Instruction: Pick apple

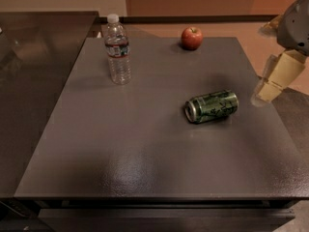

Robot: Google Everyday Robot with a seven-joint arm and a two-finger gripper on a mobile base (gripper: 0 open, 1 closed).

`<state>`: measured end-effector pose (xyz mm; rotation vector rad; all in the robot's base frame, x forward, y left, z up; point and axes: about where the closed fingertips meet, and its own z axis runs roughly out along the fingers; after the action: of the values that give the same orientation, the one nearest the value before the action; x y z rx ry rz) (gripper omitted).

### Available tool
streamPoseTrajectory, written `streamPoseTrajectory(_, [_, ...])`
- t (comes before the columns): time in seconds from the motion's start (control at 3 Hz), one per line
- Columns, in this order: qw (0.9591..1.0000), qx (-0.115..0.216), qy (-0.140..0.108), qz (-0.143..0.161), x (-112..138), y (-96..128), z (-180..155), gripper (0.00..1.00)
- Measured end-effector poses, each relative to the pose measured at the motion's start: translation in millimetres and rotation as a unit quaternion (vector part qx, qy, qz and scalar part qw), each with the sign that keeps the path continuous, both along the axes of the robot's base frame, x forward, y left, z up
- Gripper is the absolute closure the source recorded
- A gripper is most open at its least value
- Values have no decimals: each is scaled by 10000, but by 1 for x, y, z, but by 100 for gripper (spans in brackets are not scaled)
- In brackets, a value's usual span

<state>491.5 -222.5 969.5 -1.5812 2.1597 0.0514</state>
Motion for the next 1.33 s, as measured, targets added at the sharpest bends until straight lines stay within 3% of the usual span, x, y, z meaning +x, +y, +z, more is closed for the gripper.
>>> streamPoseTrajectory(0.67, [9981,473,-347,-194,70,12,-19,0])
streamPoseTrajectory(1.33, [9904,1093,-384,-758,140,21,-29,0])
